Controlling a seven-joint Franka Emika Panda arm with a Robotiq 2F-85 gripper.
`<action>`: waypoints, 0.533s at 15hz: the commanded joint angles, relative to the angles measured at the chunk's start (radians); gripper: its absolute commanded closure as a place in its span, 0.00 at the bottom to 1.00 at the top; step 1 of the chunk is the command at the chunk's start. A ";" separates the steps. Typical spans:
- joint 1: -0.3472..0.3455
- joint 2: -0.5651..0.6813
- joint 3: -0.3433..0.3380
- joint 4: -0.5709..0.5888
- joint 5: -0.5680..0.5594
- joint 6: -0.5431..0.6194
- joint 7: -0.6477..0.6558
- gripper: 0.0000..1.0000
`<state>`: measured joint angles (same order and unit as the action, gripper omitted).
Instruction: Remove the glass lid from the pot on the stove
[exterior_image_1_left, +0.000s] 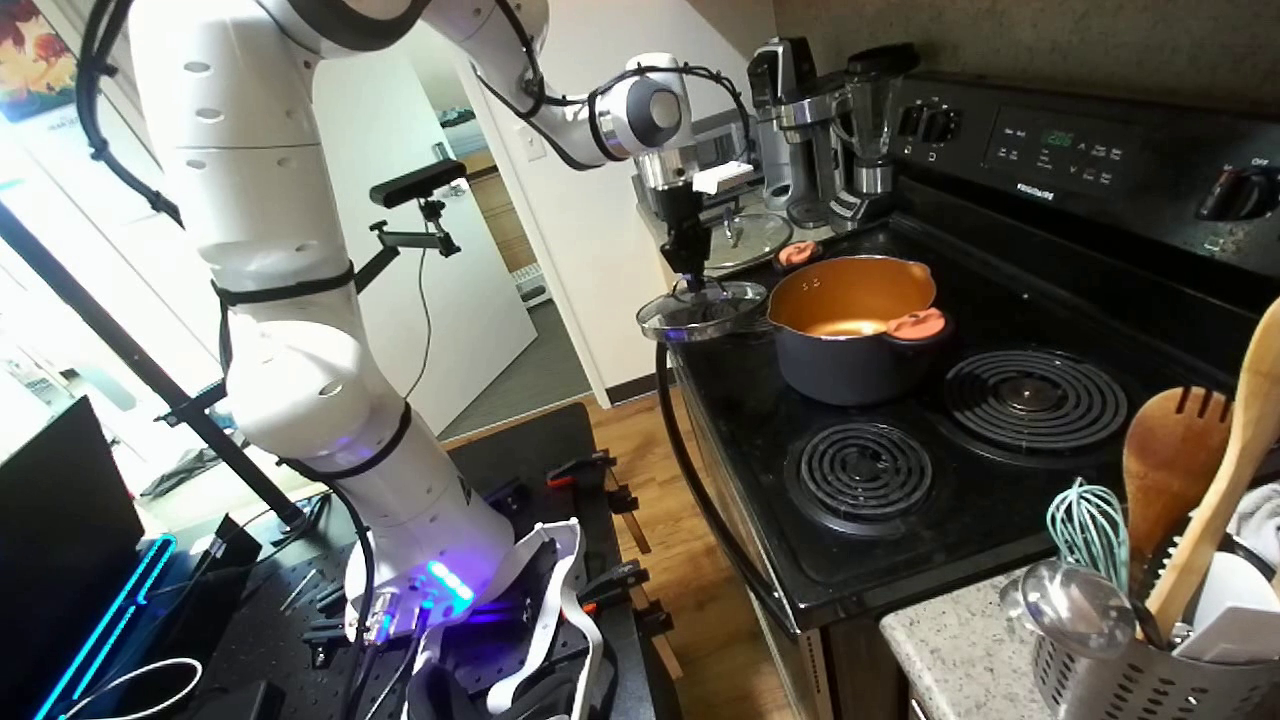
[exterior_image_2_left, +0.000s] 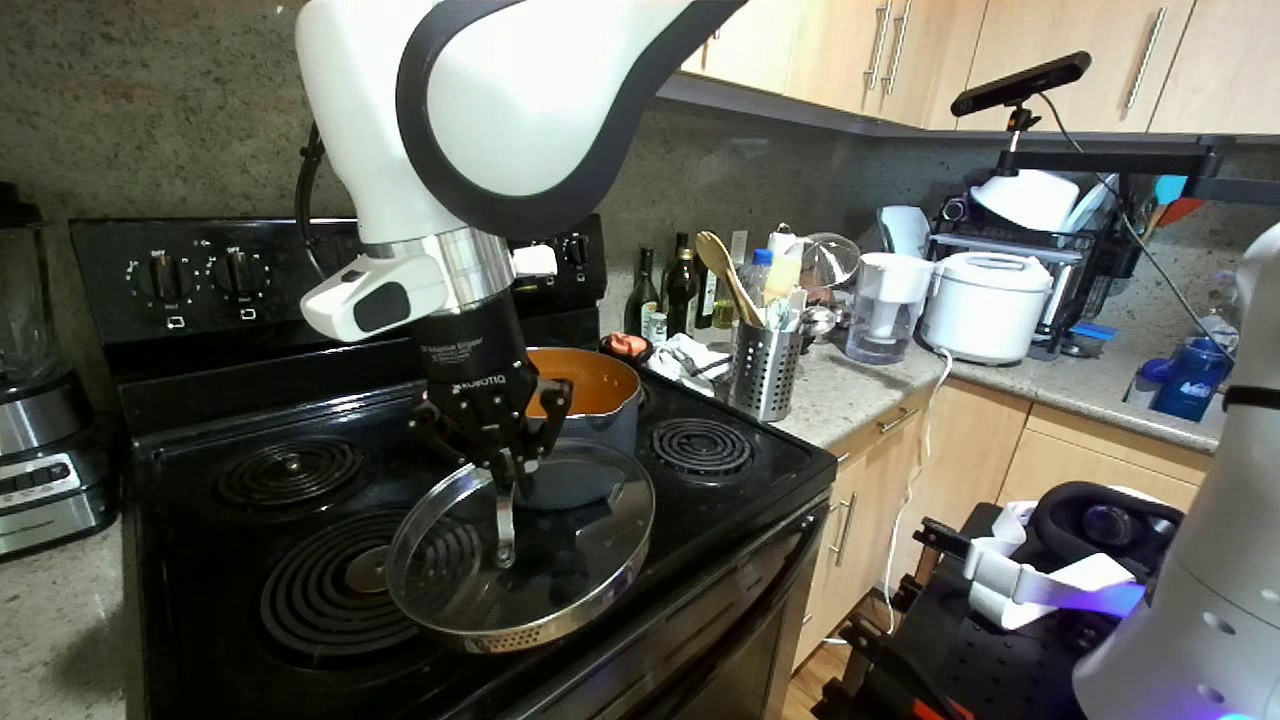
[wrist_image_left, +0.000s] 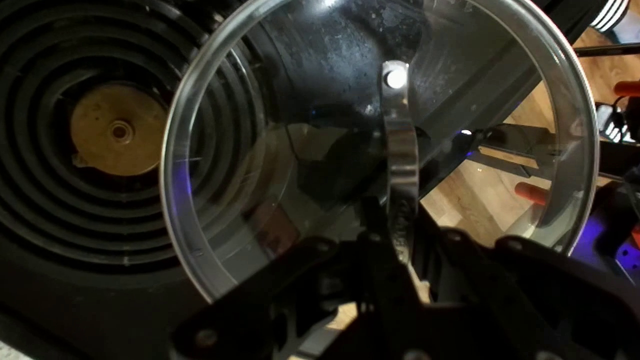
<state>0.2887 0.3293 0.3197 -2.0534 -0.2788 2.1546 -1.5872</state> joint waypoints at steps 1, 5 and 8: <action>0.012 -0.004 0.006 0.011 -0.015 0.030 0.013 0.96; 0.015 -0.006 0.009 0.013 -0.015 0.078 0.009 0.96; 0.009 0.003 0.004 0.017 -0.018 0.119 0.002 0.96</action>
<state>0.3005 0.3399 0.3255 -2.0497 -0.2790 2.2427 -1.5868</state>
